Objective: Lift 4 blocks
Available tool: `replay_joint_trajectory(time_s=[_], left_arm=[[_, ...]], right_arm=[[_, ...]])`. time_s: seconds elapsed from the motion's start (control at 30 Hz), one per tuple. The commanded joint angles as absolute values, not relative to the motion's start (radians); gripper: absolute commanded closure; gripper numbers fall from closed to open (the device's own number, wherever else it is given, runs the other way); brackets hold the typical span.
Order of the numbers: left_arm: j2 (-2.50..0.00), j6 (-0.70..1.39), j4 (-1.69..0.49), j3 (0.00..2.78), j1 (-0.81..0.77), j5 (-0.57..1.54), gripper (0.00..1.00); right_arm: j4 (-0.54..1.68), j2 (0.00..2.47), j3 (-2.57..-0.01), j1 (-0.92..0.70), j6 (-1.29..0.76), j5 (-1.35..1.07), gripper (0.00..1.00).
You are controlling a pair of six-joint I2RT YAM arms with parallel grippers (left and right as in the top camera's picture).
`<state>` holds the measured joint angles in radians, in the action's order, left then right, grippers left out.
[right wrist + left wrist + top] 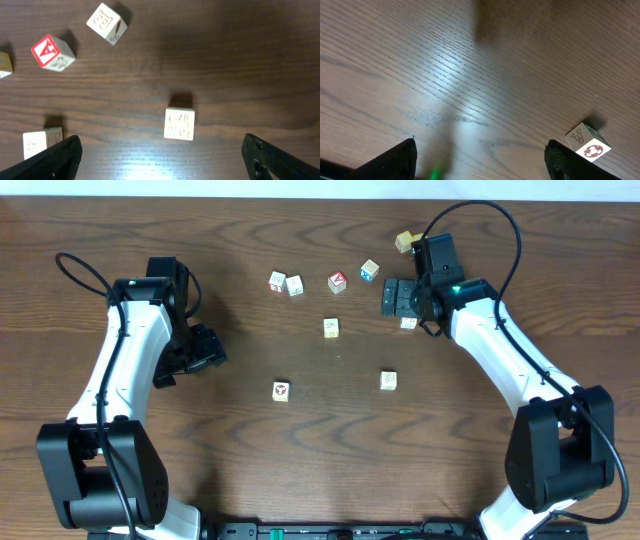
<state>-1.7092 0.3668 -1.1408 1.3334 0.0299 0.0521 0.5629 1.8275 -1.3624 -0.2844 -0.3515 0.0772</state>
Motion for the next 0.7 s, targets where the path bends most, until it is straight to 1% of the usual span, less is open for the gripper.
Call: replay_joint_trajectory(time_s=[0.0, 0.1, 0.17, 0.2, 0.37, 0.47, 0.53, 0.6, 0.67], left_arm=[[-1.706, 0.376, -1.144, 1.327, 0.030, 0.041, 0.18], [-1.706, 0.376, -1.144, 1.327, 0.030, 0.041, 0.18], [-1.706, 0.376, -1.143, 1.327, 0.030, 0.041, 0.18], [-1.706, 0.376, -1.143, 1.327, 0.030, 0.041, 0.18], [-1.706, 0.376, -1.143, 1.327, 0.030, 0.041, 0.18], [-1.706, 0.376, -1.143, 1.327, 0.030, 0.041, 0.18], [-1.706, 0.376, -1.143, 1.327, 0.030, 0.041, 0.18], [-1.706, 0.376, -1.143, 1.327, 0.030, 0.041, 0.18], [-1.706, 0.376, -1.143, 1.327, 0.030, 0.041, 0.18]], right_arm=[[0.544, 1.870, -1.353, -0.278, -0.387, 0.105, 0.01], [0.521, 1.902, -1.353, -0.278, -0.388, 0.108, 0.02], [0.511, 1.925, -1.353, -0.278, -0.387, 0.110, 0.07], [0.509, 1.937, -1.353, -0.278, -0.387, 0.113, 0.08], [0.503, 2.005, -1.353, -0.278, -0.388, 0.131, 0.09], [0.493, 2.037, -1.353, -0.278, -0.387, 0.131, 0.12], [0.487, 2.049, -1.353, -0.278, -0.384, 0.133, 0.16], [0.480, 2.059, -1.353, -0.278, -0.384, 0.137, 0.22], [0.474, 2.062, -1.353, -0.278, -0.384, 0.152, 0.31]])
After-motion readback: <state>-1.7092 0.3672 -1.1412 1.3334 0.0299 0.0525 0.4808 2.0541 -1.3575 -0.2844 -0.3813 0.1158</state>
